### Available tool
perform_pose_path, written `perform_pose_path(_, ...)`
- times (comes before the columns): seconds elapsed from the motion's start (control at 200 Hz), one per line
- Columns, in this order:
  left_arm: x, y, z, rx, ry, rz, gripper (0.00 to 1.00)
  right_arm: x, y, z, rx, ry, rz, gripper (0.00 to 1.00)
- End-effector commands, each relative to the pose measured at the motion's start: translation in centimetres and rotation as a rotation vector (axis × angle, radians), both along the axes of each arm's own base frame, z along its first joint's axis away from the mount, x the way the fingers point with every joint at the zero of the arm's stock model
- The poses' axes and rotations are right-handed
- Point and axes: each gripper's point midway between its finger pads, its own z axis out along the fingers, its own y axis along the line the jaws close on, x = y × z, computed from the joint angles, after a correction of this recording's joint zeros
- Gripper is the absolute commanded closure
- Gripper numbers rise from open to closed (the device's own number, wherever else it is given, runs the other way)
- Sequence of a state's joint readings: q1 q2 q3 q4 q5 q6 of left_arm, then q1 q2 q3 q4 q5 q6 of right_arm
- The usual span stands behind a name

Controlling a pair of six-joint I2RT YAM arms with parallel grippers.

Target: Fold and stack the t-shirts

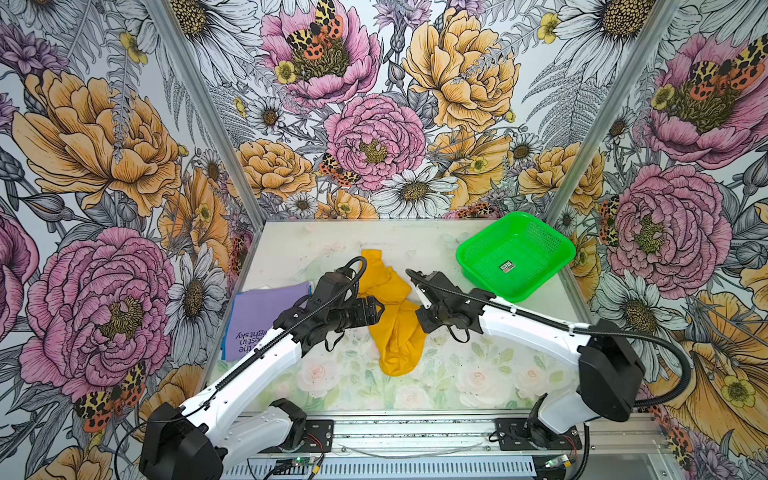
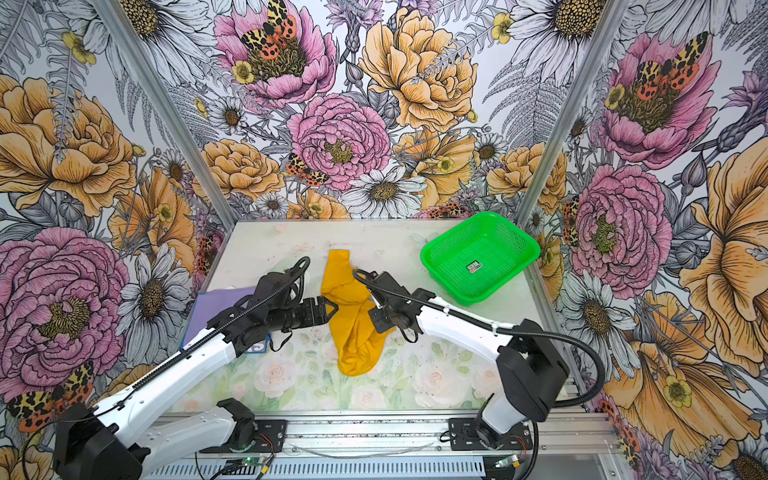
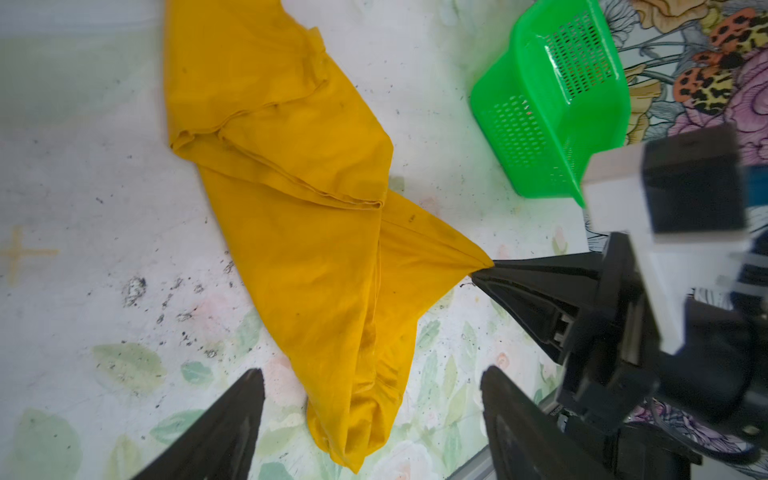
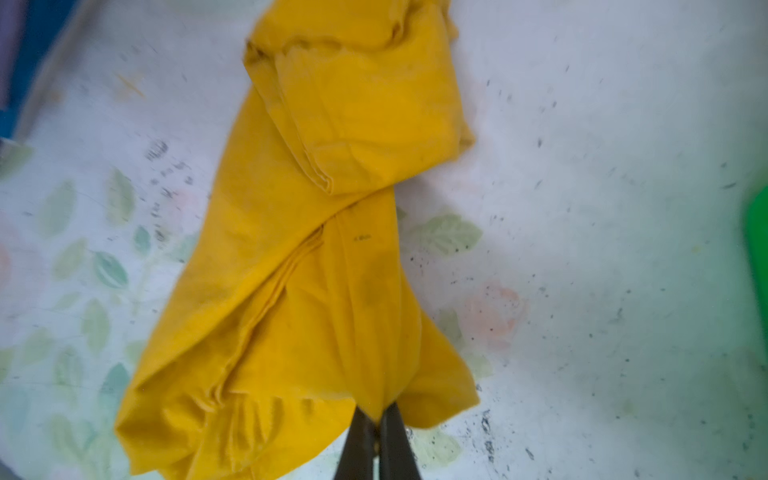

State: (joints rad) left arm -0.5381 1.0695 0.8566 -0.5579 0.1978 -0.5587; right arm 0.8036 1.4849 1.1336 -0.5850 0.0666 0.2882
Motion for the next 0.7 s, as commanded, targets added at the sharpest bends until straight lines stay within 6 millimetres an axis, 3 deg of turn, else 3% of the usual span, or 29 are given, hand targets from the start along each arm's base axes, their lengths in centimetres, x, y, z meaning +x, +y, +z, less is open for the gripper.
perform_pose_path(0.0, 0.1, -2.4, 5.4, -0.08, -0.159, -0.17, 0.17, 0.3, -0.2, 8.6, 0.089, -0.146, 0.029, 1.0)
perform_pose_path(0.03, -0.2, -3.1, 6.6, -0.095, -0.198, -0.215, 0.17, 1.0, -1.2, 10.1, 0.1, -0.163, 0.008, 1.0)
perform_pose_path(0.145, -1.5, -5.8, 10.0, -0.071, -0.336, -0.363, 0.18, 0.9, -1.4, 14.4, 0.146, -0.202, 0.035, 1.0)
perform_pose_path(0.28, -2.3, -7.9, 11.7, 0.05, -0.485, -0.41, 0.23, 0.7, -1.2, 17.8, 0.188, -0.219, 0.056, 1.0)
perform_pose_path(0.525, -4.4, -10.8, 10.5, 0.171, -0.605, -0.506, 0.27, 0.2, -1.0, 19.6, 0.231, -0.225, 0.06, 1.0)
perform_pose_path(0.695, -6.3, -12.9, 11.3, 0.295, -0.802, -0.515, 0.27, 0.2, -0.8, 19.8, 0.25, -0.215, 0.052, 1.0)
